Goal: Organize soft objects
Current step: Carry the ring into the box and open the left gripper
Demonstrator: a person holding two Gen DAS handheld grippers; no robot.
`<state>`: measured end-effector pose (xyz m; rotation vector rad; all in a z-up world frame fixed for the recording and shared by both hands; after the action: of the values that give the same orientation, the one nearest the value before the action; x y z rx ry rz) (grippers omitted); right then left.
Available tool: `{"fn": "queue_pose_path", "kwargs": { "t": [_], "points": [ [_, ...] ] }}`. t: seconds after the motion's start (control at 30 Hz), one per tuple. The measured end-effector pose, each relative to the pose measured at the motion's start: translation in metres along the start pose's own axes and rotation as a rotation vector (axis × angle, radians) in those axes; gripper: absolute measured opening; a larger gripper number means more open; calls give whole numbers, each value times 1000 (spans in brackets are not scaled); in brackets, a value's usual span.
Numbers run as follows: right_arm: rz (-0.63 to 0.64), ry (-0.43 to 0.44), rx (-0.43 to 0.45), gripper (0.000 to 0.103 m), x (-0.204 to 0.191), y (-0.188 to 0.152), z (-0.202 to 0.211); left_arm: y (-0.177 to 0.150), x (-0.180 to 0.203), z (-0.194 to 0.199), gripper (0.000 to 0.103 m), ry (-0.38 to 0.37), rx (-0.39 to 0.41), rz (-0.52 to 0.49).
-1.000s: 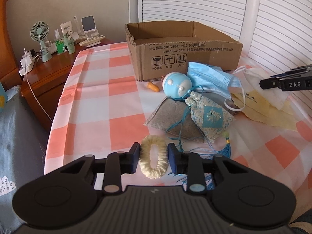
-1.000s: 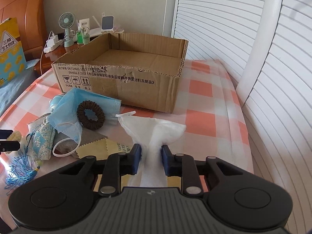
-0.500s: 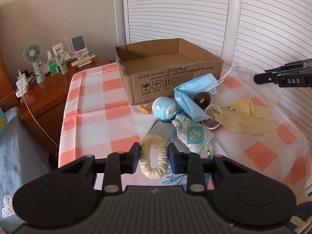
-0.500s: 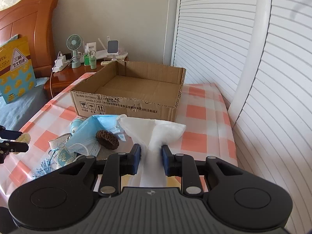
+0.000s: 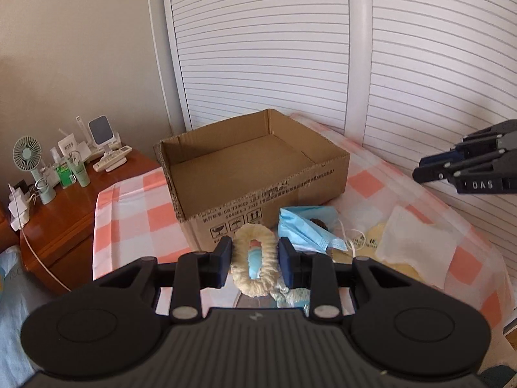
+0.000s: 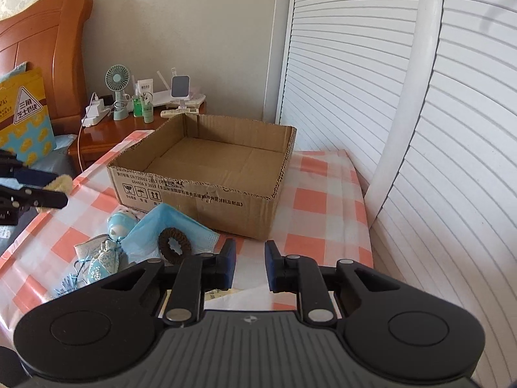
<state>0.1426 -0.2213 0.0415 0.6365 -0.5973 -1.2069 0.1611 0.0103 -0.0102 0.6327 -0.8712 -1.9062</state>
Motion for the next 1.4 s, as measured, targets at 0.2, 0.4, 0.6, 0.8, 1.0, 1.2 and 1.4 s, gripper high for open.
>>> {"fn": "queue_pose_path", "kwargs": {
  "t": [0.2,0.4,0.6,0.8,1.0,1.2,1.4],
  "points": [
    [1,63,-58,89,-1,-32,-14,5,8,-11,30,-30,-9,-15],
    [11,70,-160,89,-5,-68,-40,-4,10,-18,30,-40,-41,-11],
    [-41,91,-214,89,2,-84,-59,-7,9,-17,30,-35,-53,-14],
    [12,46,-200,62,-4,-84,-53,-7,9,-17,30,-35,-58,-23],
    [65,27,-182,21,-12,-80,-42,-6,10,-14,30,-35,-53,-30],
    [73,41,-165,14,-15,-73,-32,-5,12,-9,30,-36,-49,-44],
    [79,58,-128,14,-18,-59,-13,4,9,-5,30,-37,-36,-68]
  ]
}}
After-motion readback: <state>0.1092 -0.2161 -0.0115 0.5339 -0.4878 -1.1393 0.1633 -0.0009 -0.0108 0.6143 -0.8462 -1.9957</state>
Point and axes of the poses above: each gripper's, at about its wrist camera, not at the fingertips, and z roughly against the way its jaws point, x to its right, y to its top, the point moved 7 cm from there along -z, roughly the way its jaws point
